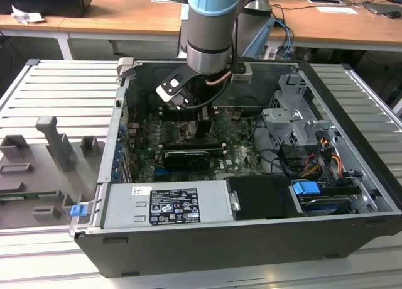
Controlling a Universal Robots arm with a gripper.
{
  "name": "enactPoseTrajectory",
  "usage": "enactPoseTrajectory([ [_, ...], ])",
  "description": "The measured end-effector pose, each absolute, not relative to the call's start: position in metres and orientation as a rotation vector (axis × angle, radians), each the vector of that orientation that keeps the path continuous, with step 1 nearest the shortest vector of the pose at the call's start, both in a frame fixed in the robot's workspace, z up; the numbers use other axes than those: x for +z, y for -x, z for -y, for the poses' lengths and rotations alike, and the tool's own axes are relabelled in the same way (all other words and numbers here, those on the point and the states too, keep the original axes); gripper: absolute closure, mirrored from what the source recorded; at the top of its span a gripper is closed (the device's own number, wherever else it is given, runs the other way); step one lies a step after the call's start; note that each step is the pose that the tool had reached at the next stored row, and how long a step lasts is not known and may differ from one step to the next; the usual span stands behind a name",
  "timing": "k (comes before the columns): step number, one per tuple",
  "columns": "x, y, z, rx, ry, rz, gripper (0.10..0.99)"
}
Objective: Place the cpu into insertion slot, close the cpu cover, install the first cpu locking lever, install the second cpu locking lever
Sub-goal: 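Place the cpu into insertion slot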
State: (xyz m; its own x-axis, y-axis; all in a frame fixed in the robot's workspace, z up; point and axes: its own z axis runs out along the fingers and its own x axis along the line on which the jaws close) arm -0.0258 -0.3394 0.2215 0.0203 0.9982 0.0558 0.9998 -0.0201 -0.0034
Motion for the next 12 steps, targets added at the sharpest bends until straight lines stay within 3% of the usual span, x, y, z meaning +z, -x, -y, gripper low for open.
enactPoseTrajectory([
  [12,0.2182,0.0275,0.3327,-0.057,2.180,2.203,0.545],
])
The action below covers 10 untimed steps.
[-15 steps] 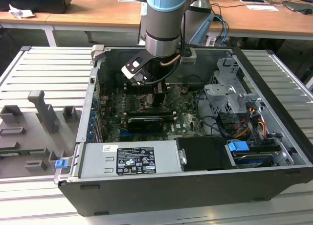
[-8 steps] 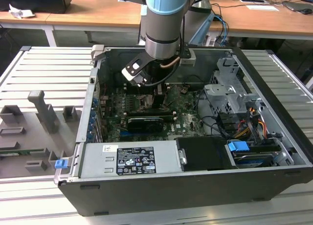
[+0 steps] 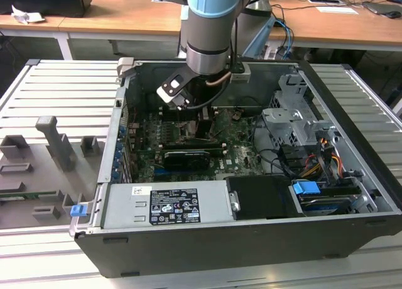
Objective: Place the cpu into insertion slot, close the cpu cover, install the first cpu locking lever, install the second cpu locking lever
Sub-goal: 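Place the cpu into insertion slot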
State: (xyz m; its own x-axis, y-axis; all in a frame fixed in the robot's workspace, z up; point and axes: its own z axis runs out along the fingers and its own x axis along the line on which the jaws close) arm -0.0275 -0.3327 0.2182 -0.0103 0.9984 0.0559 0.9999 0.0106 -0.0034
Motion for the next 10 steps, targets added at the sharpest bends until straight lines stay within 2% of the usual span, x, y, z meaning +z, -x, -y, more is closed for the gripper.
enactPoseTrajectory([
  [10,0.206,0.029,0.328,-0.057,2.210,2.173,0.545],
])
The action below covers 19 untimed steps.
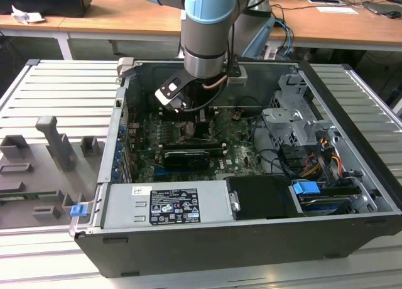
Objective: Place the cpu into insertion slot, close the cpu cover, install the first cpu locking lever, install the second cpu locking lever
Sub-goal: 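Place the cpu into insertion slot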
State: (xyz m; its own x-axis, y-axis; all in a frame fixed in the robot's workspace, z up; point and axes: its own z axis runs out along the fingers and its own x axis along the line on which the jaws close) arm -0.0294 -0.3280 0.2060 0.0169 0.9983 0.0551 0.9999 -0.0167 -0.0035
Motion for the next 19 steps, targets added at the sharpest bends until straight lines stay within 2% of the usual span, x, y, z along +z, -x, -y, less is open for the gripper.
enactPoseTrajectory([
  [11,0.2008,0.0299,0.3279,-0.058,2.212,2.171,0.545],
  [12,0.2008,0.0299,0.3279,-0.057,2.212,2.171,0.533],
  [13,0.2008,0.0299,0.3280,-0.057,2.213,2.171,0.471],
  [19,0.2005,0.0291,0.3265,-0.057,2.212,2.171,0.471],
])
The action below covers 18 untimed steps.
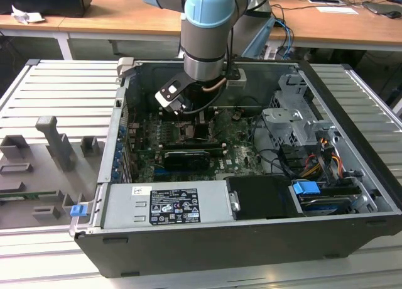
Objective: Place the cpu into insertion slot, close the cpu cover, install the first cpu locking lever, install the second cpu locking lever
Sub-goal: 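Place the cpu into insertion slot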
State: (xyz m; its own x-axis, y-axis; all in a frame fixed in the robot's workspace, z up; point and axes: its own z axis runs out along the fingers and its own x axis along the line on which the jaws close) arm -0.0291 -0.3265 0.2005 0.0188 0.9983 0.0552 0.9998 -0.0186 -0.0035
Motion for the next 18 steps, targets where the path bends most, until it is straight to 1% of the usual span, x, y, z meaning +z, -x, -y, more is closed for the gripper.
enactPoseTrajectory([
  [12,0.201,0.028,0.325,-0.058,2.212,2.171,0.471],
  [18,0.211,0.028,0.325,-0.057,2.212,2.171,0.471],
])
